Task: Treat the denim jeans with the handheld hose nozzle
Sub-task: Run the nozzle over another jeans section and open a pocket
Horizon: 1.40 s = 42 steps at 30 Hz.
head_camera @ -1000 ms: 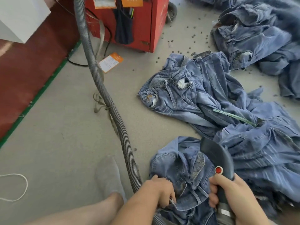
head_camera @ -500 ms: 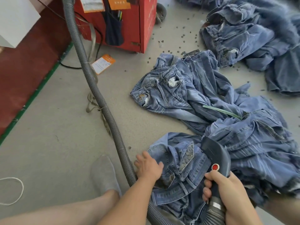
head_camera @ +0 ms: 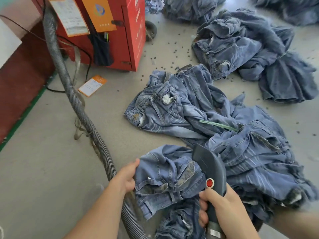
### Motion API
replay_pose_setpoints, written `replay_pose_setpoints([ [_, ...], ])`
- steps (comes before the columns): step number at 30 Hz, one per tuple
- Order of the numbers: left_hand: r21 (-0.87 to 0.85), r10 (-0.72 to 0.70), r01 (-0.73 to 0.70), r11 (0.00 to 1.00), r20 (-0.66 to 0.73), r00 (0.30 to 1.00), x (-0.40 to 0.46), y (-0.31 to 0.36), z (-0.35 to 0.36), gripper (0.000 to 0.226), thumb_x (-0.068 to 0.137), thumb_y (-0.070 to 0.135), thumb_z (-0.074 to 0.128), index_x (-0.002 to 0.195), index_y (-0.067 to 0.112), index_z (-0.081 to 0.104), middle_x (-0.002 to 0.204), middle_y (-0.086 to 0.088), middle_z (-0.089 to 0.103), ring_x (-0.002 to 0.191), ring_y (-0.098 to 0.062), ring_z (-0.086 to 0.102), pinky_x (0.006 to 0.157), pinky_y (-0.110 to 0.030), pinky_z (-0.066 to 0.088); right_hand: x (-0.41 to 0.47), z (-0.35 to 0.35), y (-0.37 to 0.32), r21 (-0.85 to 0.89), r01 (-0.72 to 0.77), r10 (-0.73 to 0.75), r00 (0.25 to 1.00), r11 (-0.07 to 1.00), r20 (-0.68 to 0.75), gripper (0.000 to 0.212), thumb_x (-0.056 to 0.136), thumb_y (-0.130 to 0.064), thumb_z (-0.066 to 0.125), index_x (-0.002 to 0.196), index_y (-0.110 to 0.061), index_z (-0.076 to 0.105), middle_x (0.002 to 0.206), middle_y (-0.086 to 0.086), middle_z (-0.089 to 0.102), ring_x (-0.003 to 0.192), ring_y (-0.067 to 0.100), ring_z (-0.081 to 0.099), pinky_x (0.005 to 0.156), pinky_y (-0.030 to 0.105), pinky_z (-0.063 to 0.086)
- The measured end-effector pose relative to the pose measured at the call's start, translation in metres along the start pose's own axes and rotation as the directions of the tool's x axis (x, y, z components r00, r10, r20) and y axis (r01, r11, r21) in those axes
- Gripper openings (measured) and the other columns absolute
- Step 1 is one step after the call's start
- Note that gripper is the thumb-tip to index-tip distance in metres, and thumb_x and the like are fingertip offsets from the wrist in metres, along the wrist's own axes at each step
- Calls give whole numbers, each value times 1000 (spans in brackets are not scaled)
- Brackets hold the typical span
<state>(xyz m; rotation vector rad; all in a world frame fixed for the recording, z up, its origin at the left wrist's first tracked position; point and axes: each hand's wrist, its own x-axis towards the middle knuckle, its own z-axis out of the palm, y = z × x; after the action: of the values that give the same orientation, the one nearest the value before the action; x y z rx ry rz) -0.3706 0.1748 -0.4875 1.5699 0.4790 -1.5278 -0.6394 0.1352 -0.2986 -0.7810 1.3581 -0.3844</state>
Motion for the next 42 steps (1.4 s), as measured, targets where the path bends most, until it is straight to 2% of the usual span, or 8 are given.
replay_pose_setpoints([
  [2, -123, 67, -69, 990, -20, 998, -1, 8, 2, 24, 109, 18, 45, 99, 6, 62, 80, -16, 75, 75, -30, 70, 66, -40, 56, -1, 6, -6, -2, -8, 8, 997, 1000, 70, 20, 89, 11, 59, 89, -4, 47, 59, 22, 49, 40, 28, 46, 43, 36, 43],
  [5, 354, 216, -174, 919, -82, 973, -7, -1, 4, 14, 100, 0, 55, 108, -1, 67, 93, -21, 74, 79, -30, 69, 69, -36, 57, 0, 17, -8, 17, -9, 7, 991, 1000, 136, 17, 95, 0, 64, 95, -6, 48, 61, 21, 50, 41, 27, 47, 45, 34, 42],
  [9, 921, 43, -113, 373, 105, 994, -52, -22, 19, 21, 101, 17, 50, 114, 10, 64, 100, -9, 63, 78, -20, 63, 60, -33, 53, -1, 21, -9, 74, 2, -10, 994, 997, 111, 20, 100, -13, 66, 95, -5, 49, 61, 20, 53, 42, 27, 49, 47, 35, 44],
  [13, 967, -167, -211, 144, 234, 958, -102, -20, 34, 23, 102, 31, 47, 116, 20, 61, 115, -7, 54, 83, -18, 63, 54, -34, 55, -11, 16, -10, 2, 74, -73, 996, 997, 59, 28, 98, -25, 71, 96, -4, 53, 62, 22, 59, 47, 31, 55, 50, 39, 47],
  [19, 899, 8, -334, -283, 350, 937, -165, -14, 44, 31, 102, 31, 44, 110, 13, 68, 120, -12, 68, 110, -29, 63, 99, -42, 50, -28, 7, -12, -104, 114, -106, 992, 988, 74, 24, 100, -22, 63, 98, -1, 53, 60, 23, 59, 46, 31, 56, 50, 37, 46],
  [25, 765, 55, -285, -578, 384, 922, -226, 6, 34, 36, 103, 35, 44, 127, 15, 62, 130, -15, 66, 121, -36, 60, 102, -43, 50, -37, 0, -10, -113, 95, -89, 994, 989, 58, 17, 101, -9, 57, 86, -2, 52, 55, 19, 55, 39, 26, 50, 38, 27, 41],
  [32, 809, 130, -425, -406, 512, 849, -248, 37, 32, 47, 108, 42, 45, 151, 23, 47, 149, 2, 57, 133, -15, 55, 113, -31, 42, -25, 14, -13, -117, 73, -62, 993, 990, 97, 17, 98, -11, 59, 84, -5, 51, 58, 16, 56, 41, 25, 52, 45, 33, 46],
  [42, 721, 190, -387, -575, 577, 794, -230, 32, 62, 46, 106, 45, 45, 147, 26, 49, 145, -1, 60, 131, -23, 57, 107, -38, 47, -10, 17, -48, -296, 191, -150, 976, 936, 156, 25, 94, -28, 61, 100, -6, 52, 64, 14, 61, 52, 27, 58, 52, 38, 53],
])
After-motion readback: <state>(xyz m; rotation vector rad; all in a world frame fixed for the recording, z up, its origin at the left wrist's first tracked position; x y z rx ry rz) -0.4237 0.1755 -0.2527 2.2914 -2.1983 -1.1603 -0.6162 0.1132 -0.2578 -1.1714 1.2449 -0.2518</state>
